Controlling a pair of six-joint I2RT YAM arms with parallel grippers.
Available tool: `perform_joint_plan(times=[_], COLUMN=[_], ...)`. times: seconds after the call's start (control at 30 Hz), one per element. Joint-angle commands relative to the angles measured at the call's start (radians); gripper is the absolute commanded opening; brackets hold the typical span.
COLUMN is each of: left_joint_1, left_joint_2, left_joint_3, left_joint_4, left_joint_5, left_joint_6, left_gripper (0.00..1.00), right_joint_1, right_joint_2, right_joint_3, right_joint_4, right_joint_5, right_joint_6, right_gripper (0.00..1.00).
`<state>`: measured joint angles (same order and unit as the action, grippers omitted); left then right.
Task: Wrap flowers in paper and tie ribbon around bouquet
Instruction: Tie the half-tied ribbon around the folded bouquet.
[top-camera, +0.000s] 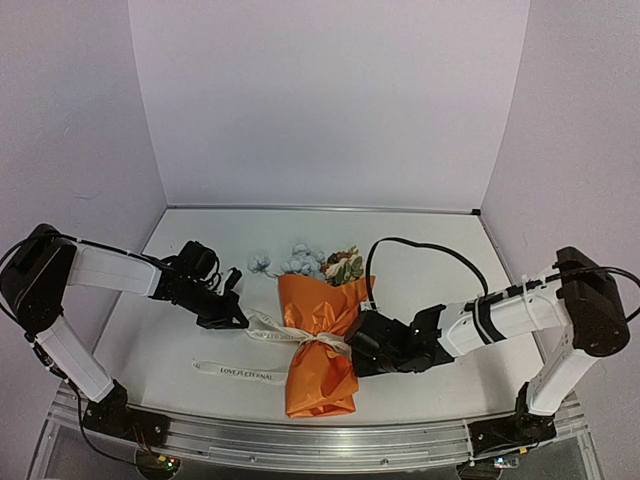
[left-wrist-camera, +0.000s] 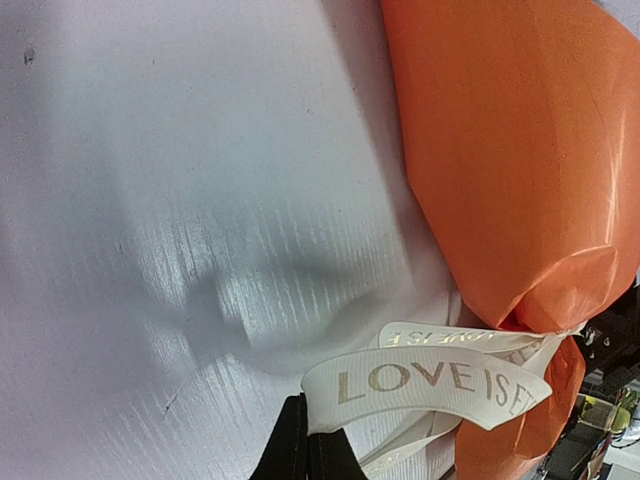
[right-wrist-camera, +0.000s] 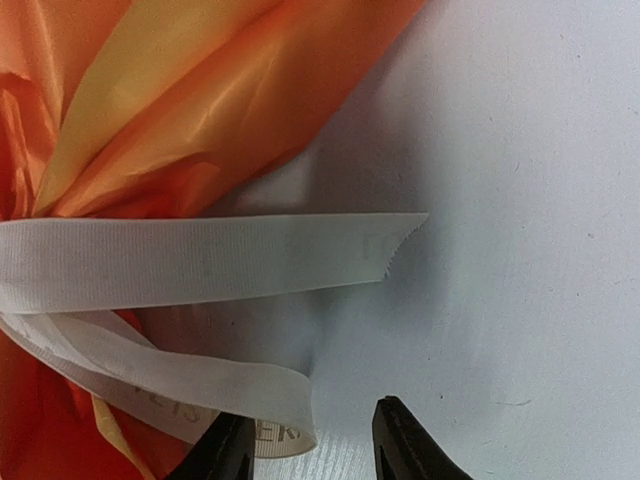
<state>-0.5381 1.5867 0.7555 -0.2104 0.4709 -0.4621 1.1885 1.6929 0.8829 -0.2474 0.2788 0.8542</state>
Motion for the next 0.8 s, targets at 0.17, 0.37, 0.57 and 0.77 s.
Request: perform_joint_plan(times=[0.17,0.37,0.57,0.77], left_joint_1=[-0.005,-0.006,0.002,0.031], left_joint_2=[-0.028,-0.031,-0.041,-0.047], left_joint_3=[0.014,0.011,0.006,-0.018], left_joint_4=[0.016,0.013,-0.010,-0.006], left_joint_5=[-0.001,-0.019,-0.106,-0.139], left_joint_6=[0.008,0.005,-0.016,-0.037], left_gripper=[0.00,0.00,0.00,0.00], right_joint_1=[0.005,0.003,-0.006,-0.006], right_joint_2=[0.053,0.067,0.017,-0.035], right_joint_3=[0.046,0.045,0.053,0.137], right_joint_4=[0.003,0.011,-0.045,-0.269], right_joint_5=[0.015,0.030,0.037,0.040], right_joint_6=[0.042,0.033,-0.138,-0.413], right_gripper=[0.35,0.28,0.00,0.00])
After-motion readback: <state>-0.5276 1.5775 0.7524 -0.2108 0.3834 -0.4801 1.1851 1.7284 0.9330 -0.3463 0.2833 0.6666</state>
